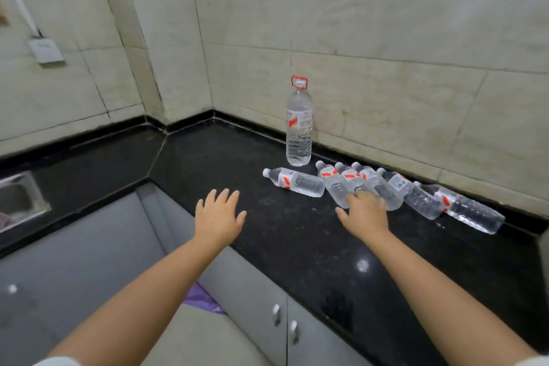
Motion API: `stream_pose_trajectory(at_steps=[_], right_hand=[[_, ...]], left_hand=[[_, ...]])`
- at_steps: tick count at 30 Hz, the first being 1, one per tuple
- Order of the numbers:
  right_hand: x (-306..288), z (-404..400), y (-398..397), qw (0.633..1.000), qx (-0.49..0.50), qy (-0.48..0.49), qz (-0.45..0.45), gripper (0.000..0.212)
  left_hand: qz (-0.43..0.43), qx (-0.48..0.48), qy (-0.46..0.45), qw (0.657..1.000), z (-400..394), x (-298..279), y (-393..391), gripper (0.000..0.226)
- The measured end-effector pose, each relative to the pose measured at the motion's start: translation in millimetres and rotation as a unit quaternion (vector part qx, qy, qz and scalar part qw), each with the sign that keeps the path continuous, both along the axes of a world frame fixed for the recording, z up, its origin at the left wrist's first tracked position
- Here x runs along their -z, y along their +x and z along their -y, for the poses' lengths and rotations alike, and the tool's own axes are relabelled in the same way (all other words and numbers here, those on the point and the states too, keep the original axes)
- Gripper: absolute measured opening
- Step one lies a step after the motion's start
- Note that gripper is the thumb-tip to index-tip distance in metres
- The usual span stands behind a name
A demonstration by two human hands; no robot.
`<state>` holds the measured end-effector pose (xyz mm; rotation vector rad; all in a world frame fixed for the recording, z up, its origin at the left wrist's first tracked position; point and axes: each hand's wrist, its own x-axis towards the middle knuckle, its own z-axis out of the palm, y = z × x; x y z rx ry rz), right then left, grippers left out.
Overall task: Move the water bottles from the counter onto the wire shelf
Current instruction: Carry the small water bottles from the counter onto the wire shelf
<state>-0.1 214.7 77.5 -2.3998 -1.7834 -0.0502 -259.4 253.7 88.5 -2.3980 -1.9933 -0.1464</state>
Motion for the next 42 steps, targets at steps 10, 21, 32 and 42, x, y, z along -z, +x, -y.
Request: stream_pose_trajectory(at_steps=[10, 21, 32, 42], right_hand=[[61, -117, 48, 0.993, 0.081, -0.07, -0.039, 0.045], [119, -247, 78, 0.994, 0.082, -0.073, -0.01, 0.076], [139, -239, 76, 0.992, 0.115, -0.06, -0.005, 0.081], [106, -155, 20, 0.973, 0.134, -0.174, -0.067, 0.069]], left_hand=[[-0.003, 0.063, -0.074, 0.995, -138, 62, 52, 0.056], [0.043, 0.167, -0.155, 0.973, -284, 127, 191, 0.053], [0.162, 0.287, -0.146, 0.933, -305, 140, 182, 0.068], [0.104, 0.291, -0.233, 0.922, -256, 135, 120, 0.039]])
